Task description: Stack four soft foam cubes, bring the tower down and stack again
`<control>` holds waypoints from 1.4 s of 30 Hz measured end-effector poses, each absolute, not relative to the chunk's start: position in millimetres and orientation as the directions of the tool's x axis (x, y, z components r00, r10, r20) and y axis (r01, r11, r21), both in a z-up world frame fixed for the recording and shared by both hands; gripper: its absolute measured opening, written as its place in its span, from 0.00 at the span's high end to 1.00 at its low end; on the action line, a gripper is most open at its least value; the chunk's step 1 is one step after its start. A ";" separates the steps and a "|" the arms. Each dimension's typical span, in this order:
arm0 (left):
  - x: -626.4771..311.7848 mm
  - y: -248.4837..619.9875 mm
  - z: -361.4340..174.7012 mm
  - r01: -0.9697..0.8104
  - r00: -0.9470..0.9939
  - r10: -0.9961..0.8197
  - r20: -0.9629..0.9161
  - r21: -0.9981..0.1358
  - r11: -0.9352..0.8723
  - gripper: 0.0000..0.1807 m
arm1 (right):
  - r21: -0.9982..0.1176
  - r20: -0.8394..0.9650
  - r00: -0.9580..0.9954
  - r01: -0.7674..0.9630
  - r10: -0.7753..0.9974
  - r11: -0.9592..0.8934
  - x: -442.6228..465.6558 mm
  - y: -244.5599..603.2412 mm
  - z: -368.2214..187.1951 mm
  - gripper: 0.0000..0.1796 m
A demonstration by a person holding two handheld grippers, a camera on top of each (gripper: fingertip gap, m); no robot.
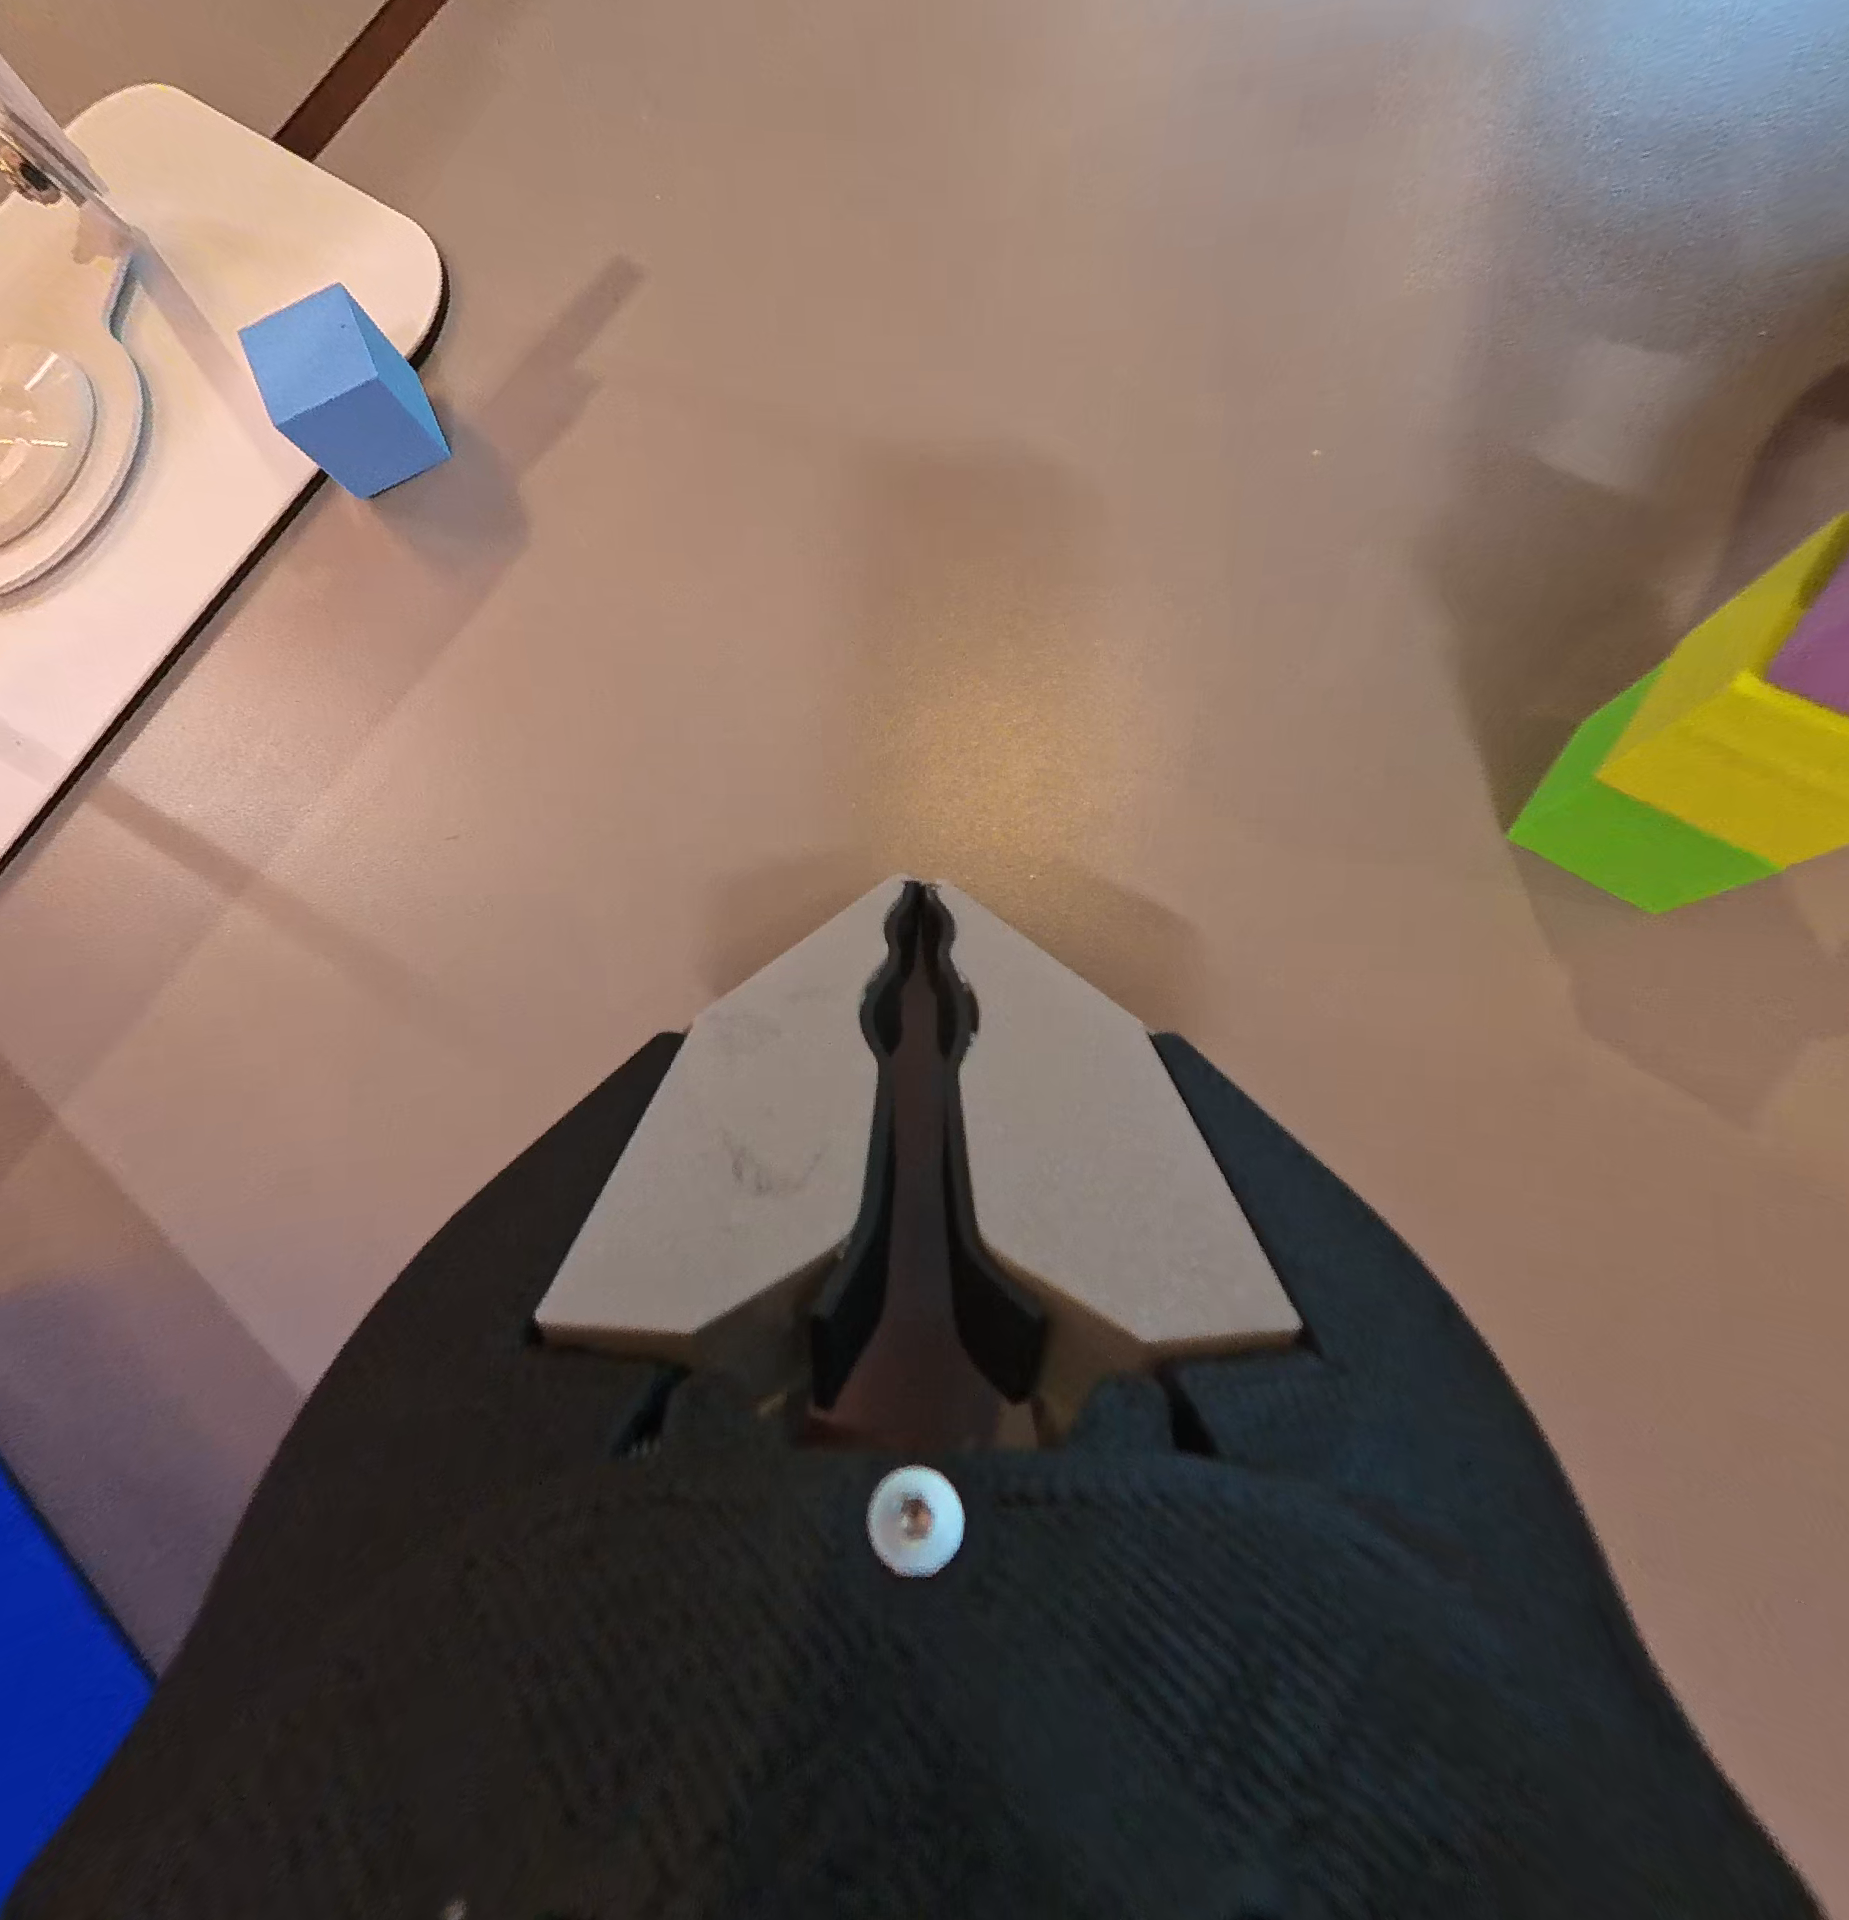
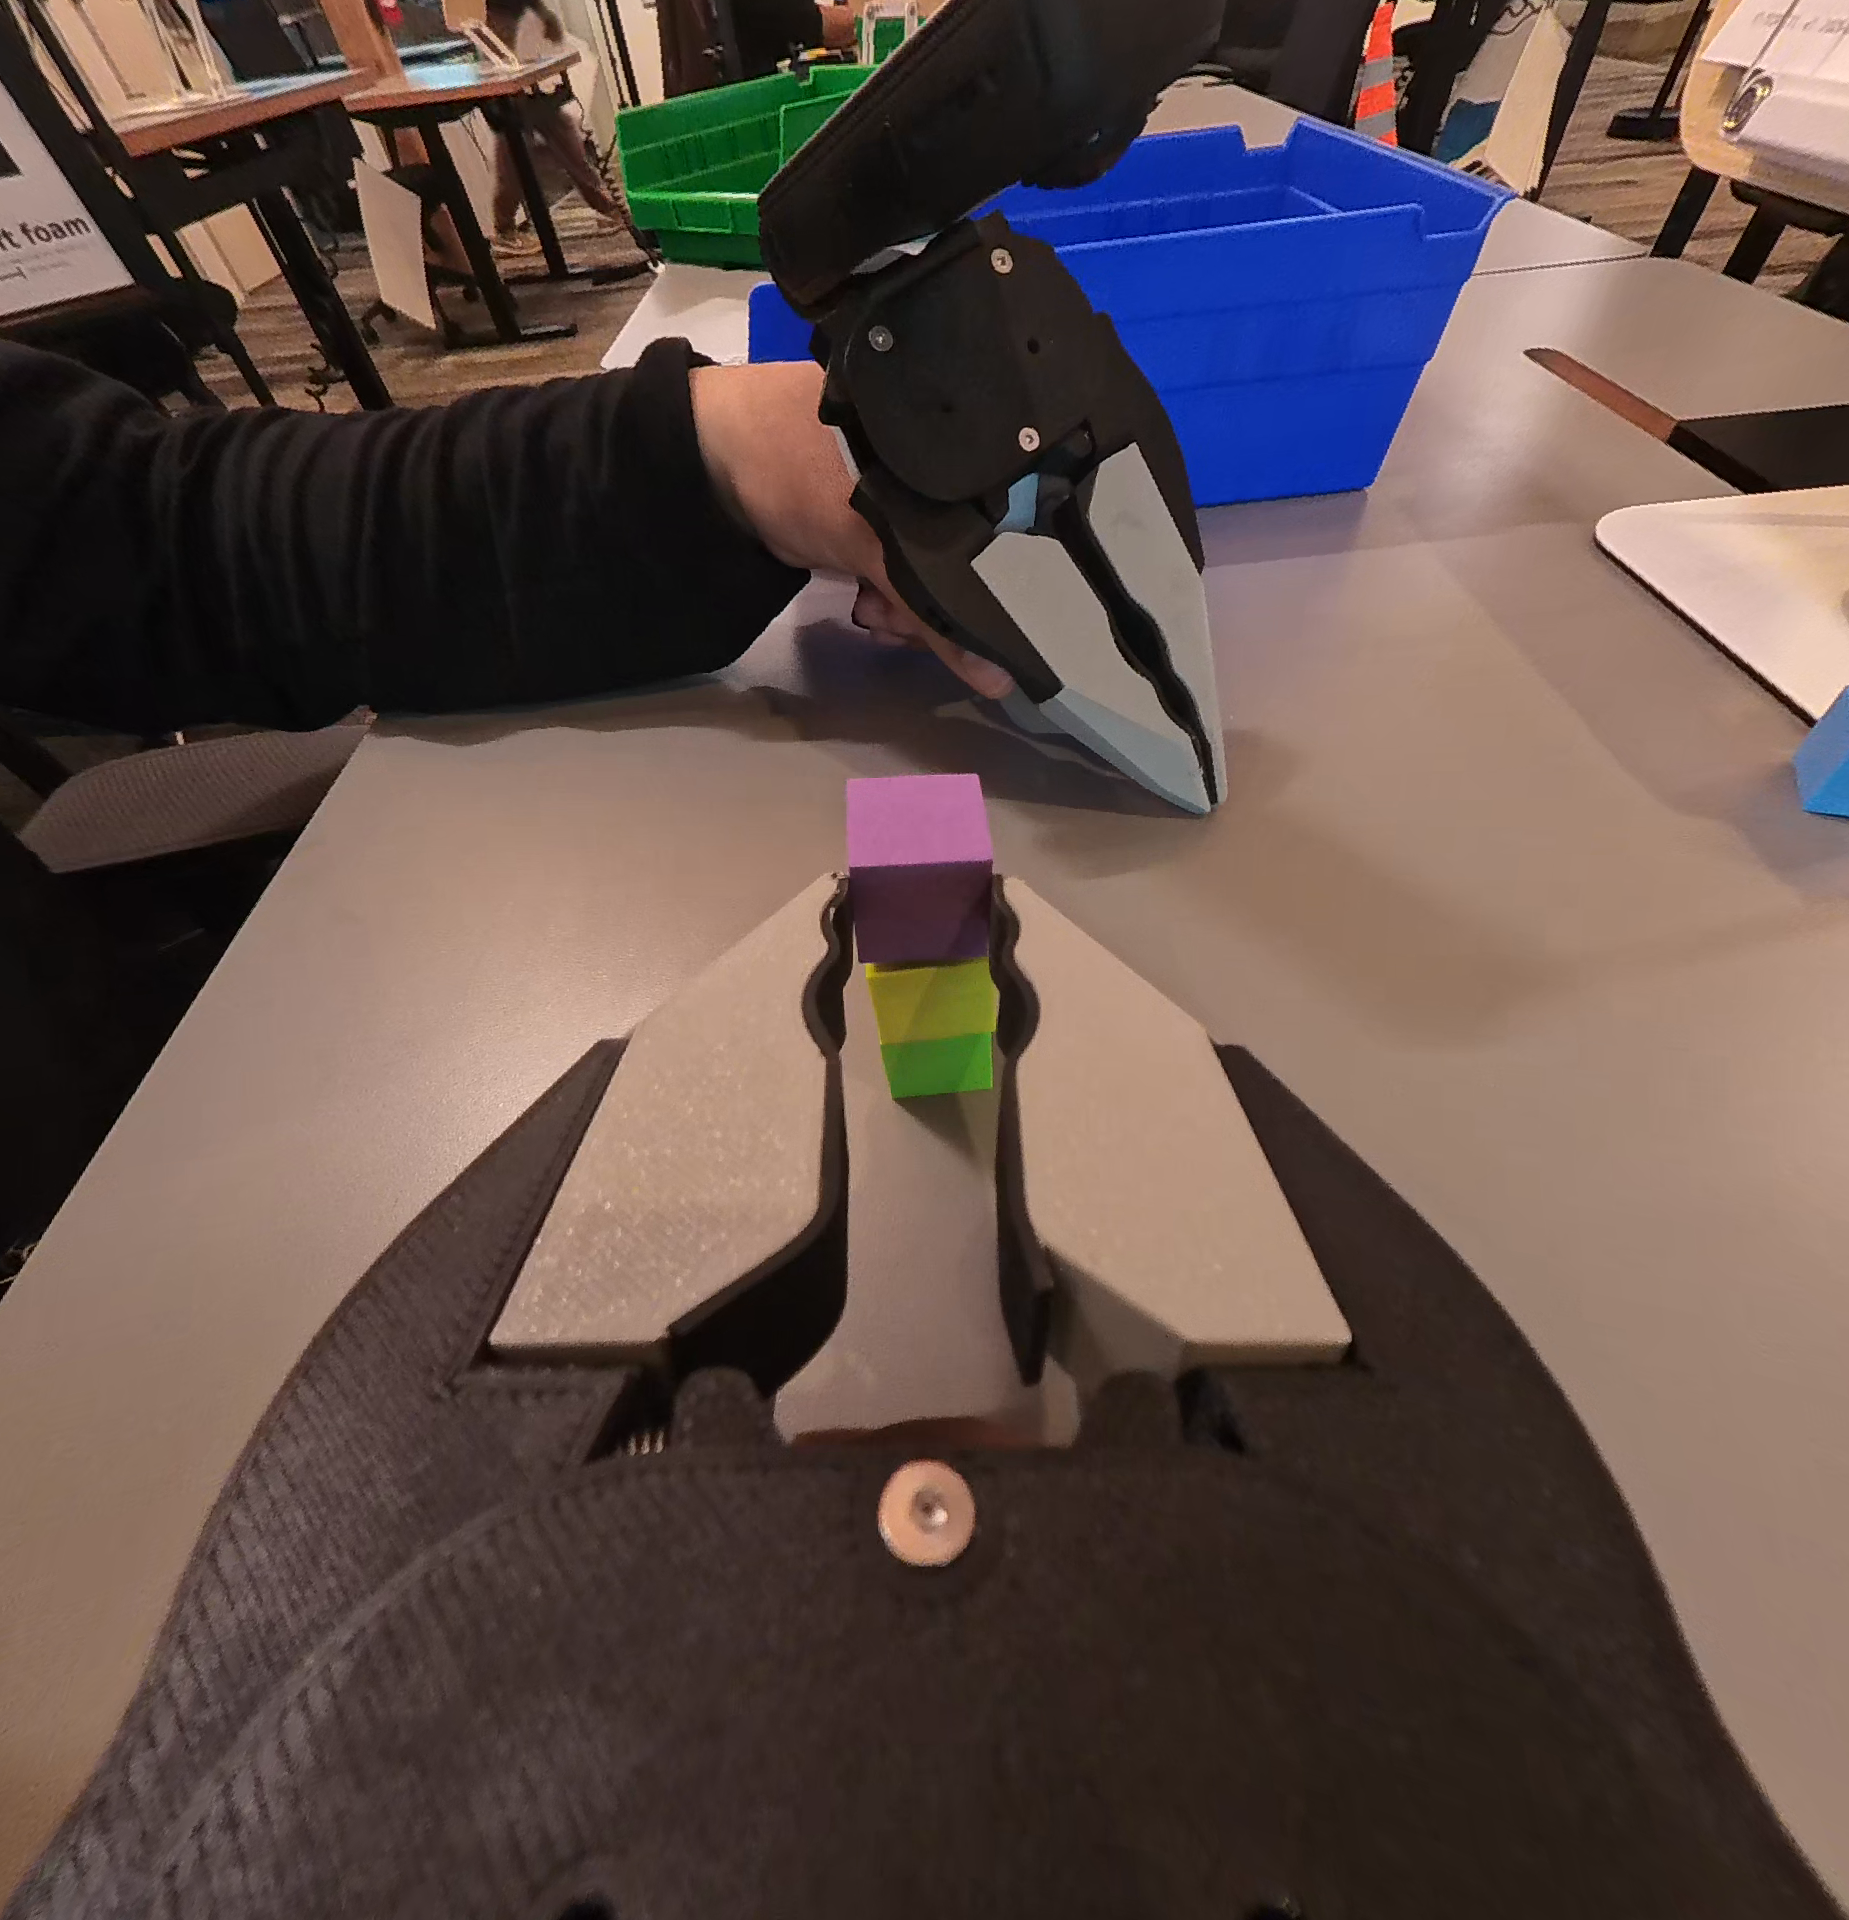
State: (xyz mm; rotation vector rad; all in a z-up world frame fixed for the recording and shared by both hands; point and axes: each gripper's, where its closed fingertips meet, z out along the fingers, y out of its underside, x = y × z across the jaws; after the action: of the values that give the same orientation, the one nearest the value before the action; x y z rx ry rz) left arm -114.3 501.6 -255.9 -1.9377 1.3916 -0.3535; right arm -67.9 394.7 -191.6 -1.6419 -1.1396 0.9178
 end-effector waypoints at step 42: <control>-113.0 499.1 -255.9 -0.711 0.372 -0.912 -0.172 -0.685 -0.161 1.00 | -0.942 -0.089 0.305 0.285 0.948 -0.180 -67.4 396.0 -194.2 0.87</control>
State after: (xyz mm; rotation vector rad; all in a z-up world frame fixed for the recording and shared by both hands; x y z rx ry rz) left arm -113.0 499.1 -255.9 -1.9345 1.4010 -0.3666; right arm -67.4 396.0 -194.2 -1.6652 -1.1347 0.9180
